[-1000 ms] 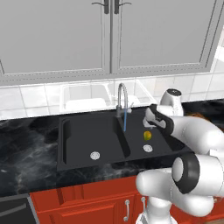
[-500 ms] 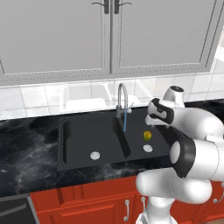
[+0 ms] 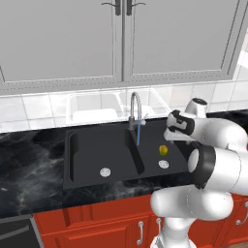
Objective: Pick the mango from the sink and place it on the cutting board to airdry. Then turn off the sink faucet.
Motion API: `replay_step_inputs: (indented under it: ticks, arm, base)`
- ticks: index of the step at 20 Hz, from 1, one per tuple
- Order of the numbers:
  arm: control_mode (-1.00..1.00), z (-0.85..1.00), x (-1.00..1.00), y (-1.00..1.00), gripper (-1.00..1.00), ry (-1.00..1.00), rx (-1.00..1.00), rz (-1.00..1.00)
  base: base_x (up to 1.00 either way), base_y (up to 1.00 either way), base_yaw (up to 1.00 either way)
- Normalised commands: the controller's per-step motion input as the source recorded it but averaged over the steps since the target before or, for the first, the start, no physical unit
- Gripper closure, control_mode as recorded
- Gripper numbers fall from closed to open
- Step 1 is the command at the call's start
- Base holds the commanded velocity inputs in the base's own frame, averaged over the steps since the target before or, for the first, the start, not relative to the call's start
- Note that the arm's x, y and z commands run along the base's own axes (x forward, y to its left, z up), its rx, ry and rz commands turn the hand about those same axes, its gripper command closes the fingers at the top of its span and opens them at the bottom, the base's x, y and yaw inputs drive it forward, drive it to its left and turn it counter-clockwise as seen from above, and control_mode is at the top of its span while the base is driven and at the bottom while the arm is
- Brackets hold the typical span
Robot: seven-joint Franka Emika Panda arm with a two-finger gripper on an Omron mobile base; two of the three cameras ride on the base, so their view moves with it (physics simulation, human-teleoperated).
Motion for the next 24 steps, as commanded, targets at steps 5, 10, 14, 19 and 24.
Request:
replay_step_inputs:
  ticks: [5, 10, 14, 19, 24]
  arm:
    - [-1.0, -0.2, 0.03, -0.03, -1.0, 0.0, 0.0, 0.0]
    - [-1.0, -0.13, 0.09, 0.0, -1.0, 0.0, 0.0, 0.0]
    - [-1.0, -0.14, 0.13, 0.0, -1.0, 0.0, 0.0, 0.0]
    - [-1.0, -0.1, 0.13, 0.0, -1.0, 0.0, 0.0, 0.0]
    - [-1.0, -0.12, 0.11, -0.01, -1.0, 0.0, 0.0, 0.0]
  base:
    - [0.0, 0.0, 0.0]
    - [0.0, 0.0, 0.0]
    - [0.0, 0.0, 0.0]
    - [0.0, 0.0, 0.0]
    - [0.0, 0.0, 0.0]
